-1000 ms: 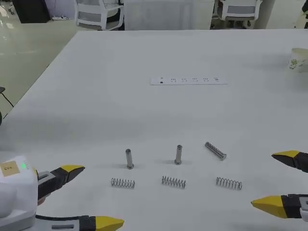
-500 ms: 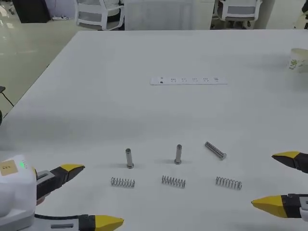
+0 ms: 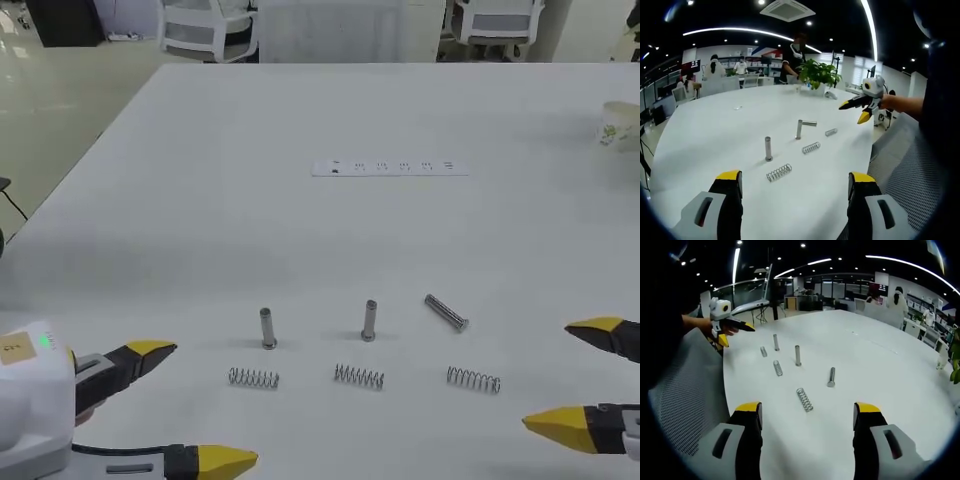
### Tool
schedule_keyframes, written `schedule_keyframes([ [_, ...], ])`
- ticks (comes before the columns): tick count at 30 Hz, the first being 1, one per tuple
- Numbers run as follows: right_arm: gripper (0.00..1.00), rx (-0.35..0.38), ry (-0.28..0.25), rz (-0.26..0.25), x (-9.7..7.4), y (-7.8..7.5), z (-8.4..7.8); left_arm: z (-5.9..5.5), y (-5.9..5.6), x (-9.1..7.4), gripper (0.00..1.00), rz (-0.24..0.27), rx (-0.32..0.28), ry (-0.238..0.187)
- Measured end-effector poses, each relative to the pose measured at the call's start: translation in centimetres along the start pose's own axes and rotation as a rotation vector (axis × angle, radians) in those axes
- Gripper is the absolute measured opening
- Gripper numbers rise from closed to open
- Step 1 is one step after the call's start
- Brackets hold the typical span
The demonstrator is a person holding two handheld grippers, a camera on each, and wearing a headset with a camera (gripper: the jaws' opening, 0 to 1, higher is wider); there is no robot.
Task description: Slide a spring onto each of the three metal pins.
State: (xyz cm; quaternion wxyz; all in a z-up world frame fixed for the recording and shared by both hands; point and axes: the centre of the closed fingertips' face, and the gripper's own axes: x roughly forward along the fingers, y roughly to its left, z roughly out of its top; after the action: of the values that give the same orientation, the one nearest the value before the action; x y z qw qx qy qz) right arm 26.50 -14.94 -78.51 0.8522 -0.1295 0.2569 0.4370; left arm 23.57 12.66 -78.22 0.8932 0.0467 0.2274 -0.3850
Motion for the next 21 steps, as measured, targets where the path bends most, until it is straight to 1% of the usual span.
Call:
schedule_keyframes([
  [5, 0.74, -0.001, -0.003, -0.003, -0.07, -0.04, 0.16, 0.0, -0.02, -0.05, 0.84, 0.003, 0.0, -0.003],
  [21, 0.73, 0.003, -0.001, -0.002, -0.23, -0.13, -0.15, 0.22, -0.18, -0.29, 0.83, 0.013, 0.001, -0.008],
])
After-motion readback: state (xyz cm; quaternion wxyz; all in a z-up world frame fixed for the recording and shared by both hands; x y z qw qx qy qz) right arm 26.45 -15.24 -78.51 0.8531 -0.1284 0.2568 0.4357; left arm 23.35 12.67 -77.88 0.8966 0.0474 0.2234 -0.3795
